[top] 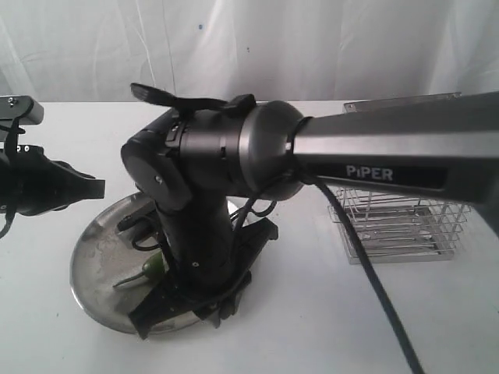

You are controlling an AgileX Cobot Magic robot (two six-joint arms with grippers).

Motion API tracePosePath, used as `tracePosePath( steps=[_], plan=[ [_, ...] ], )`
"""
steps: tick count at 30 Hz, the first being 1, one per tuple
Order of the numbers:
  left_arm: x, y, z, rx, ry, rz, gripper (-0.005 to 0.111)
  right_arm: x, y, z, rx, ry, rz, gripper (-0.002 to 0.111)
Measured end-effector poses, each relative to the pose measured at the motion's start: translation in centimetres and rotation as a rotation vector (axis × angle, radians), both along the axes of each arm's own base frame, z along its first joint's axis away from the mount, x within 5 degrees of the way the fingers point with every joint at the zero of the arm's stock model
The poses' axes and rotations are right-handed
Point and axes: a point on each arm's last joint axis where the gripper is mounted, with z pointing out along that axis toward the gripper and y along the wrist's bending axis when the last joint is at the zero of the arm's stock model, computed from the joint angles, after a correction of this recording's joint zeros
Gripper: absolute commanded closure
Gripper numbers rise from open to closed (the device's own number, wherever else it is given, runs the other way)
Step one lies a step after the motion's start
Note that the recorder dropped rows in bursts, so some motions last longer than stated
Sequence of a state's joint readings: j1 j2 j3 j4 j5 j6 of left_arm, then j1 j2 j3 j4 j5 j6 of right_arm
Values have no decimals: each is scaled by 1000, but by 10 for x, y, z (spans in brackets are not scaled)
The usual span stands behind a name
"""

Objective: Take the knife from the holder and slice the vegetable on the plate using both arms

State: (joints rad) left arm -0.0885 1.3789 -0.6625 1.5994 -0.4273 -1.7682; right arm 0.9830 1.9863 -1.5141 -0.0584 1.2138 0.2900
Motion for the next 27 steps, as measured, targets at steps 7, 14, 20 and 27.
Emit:
tracePosePath(
  steps=[7,14,20,27],
  plan=[
    [-1,1,2,4,-6,11,107,8,-6,1,13,13,-24,108],
    [-1,2,1,7,-6,15,107,-15,9,1,74,-42,-161,108],
    [-1,2,1,5,-6,19,107,-46,30,-11,106,-128,-196,108],
    [-1,1,1,10,-6,12,107,-47,29,-29,60,-127,-209,108]
  ],
)
